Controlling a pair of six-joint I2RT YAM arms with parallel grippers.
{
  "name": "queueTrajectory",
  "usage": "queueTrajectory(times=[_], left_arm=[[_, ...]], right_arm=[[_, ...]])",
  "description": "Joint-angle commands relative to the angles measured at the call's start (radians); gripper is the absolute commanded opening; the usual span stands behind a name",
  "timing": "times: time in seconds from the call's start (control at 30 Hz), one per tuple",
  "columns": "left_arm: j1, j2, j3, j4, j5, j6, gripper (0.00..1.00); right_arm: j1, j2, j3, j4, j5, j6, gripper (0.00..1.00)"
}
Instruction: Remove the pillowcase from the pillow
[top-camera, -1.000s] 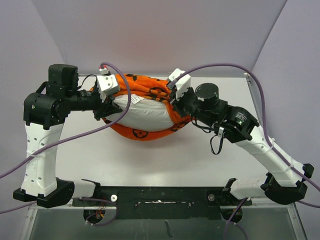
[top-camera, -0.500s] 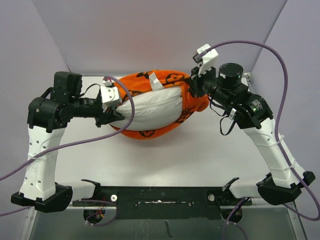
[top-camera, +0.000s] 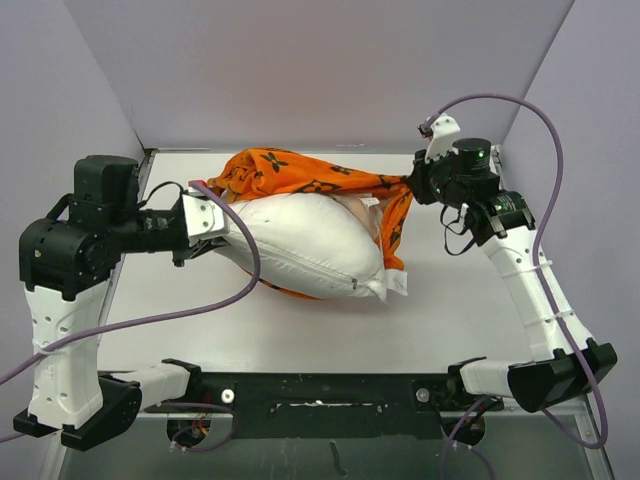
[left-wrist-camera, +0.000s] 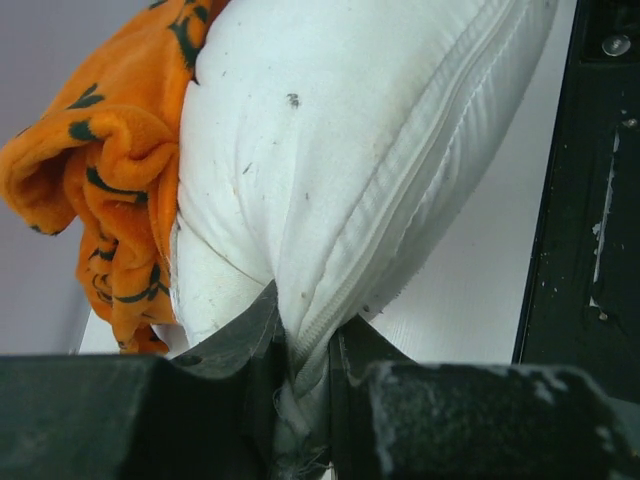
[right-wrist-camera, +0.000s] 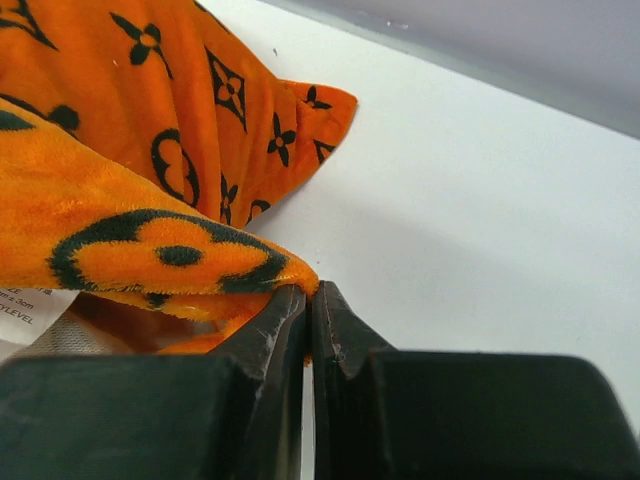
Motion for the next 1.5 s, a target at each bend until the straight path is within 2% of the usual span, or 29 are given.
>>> queueTrajectory(times=[0.0,0.17,0.23,0.27,0.3,0.33,0.4,0.47,0.57,0.67,0.83,0.97,1.1,1.17,1.27,1.33,1.47], left_arm=[[0.013,-0.024,0.088,0.089,-0.107,-0.132,0.00],[0.012,-0.001,0.111,0.308,-0.081,-0.355,0.00],[0.012,0.034,0.140,0.389,-0.073,-0.471,0.00],[0.012,0.052,0.158,0.430,-0.072,-0.529,0.00],[0.012,0.073,0.181,0.471,-0.076,-0.582,0.00],[0.012,0.096,0.210,0.511,-0.087,-0.633,0.00],[0.012,0.155,0.297,0.578,-0.131,-0.715,0.00],[0.013,0.224,0.409,0.610,-0.203,-0.772,0.00],[0.012,0.287,0.508,0.667,-0.299,-0.807,0.00],[0.012,0.286,0.477,0.763,-0.401,-0.814,0.00],[0.013,0.278,0.446,0.825,-0.438,-0.864,0.00],[0.012,0.279,0.446,0.823,-0.426,-0.914,0.00],[0.013,0.285,0.450,0.854,-0.466,-0.946,0.00],[0.013,0.289,0.450,0.885,-0.489,-0.967,0.00],[0.013,0.297,0.457,0.921,-0.514,-0.986,0.00],[0.012,0.306,0.469,0.921,-0.525,-0.993,0.00],[0.012,0.290,0.421,0.959,-0.577,-0.986,0.00]], right_arm=[[-0.088,-0.064,-0.101,0.108,0.171,0.000,0.00],[-0.048,-0.096,-0.208,0.146,0.022,0.043,0.00],[-0.004,-0.096,-0.202,0.139,-0.061,0.037,0.00],[0.022,-0.084,-0.175,0.117,-0.065,0.030,0.03],[0.047,-0.072,-0.140,0.094,-0.061,0.022,0.08],[0.067,-0.059,-0.103,0.073,-0.056,0.017,0.19],[0.085,-0.041,-0.014,0.046,-0.052,0.022,0.48],[0.086,-0.042,0.063,0.050,-0.059,0.028,0.65],[0.085,-0.051,0.180,0.063,-0.066,0.024,0.76],[0.070,-0.071,0.276,0.067,-0.081,0.033,0.85],[0.068,-0.117,0.295,0.080,-0.140,0.030,0.92],[0.067,-0.175,0.211,0.129,-0.140,0.024,0.92],[0.106,-0.194,0.144,0.184,-0.268,0.025,0.90],[0.203,-0.183,0.122,0.187,-0.261,-0.035,0.90],[0.445,-0.160,0.082,0.207,-0.096,-0.206,0.92],[0.572,-0.106,0.116,0.183,-0.005,-0.310,0.93],[0.720,0.010,0.181,0.169,0.150,-0.451,0.93]])
